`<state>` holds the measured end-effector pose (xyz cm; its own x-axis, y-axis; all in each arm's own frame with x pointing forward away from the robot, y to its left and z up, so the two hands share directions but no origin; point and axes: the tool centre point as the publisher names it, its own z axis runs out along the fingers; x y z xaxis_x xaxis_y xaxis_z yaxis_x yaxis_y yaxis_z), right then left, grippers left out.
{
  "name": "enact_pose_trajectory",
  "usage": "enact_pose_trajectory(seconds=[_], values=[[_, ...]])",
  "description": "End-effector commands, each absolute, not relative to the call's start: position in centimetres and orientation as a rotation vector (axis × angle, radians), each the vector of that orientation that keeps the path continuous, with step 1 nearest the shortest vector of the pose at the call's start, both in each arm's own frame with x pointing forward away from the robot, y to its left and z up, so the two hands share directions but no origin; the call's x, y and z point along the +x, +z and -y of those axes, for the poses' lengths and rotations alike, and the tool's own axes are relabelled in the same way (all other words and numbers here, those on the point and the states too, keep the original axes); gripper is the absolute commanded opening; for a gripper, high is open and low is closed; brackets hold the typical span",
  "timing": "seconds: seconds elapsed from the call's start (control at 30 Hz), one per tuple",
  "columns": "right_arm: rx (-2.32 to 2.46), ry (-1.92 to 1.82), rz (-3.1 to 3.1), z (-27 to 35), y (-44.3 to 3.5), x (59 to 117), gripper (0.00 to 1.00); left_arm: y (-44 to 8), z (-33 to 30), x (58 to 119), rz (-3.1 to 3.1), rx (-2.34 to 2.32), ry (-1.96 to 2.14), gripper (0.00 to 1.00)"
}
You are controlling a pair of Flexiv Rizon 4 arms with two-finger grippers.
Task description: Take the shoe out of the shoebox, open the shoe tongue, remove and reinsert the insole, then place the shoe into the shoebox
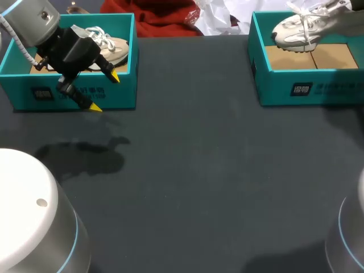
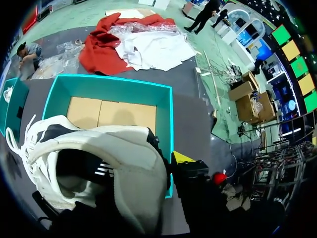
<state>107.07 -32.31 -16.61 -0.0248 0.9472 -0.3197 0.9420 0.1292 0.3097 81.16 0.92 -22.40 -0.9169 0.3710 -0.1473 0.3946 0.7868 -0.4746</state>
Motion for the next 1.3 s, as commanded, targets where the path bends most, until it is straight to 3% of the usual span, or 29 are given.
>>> enact_pose_trajectory(seconds=[0.03,0.7,1.3], values=[[1.822,0.053,-1.952,32.8,-17.7,106.3,0.00,-22.5,-0.9,81.3,-2.927,0.629,-0.792,1.00],[1.856,0.117,-1.872,32.7,-18.7,105.6,0.00,-22.5,-0.9,81.3,-2.927,0.629,-0.792,1.00],[2.017,0.124,-1.902,33.0,-23.9,104.7,0.00,-22.5,-0.9,81.3,-2.927,0.629,-0.792,1.00]])
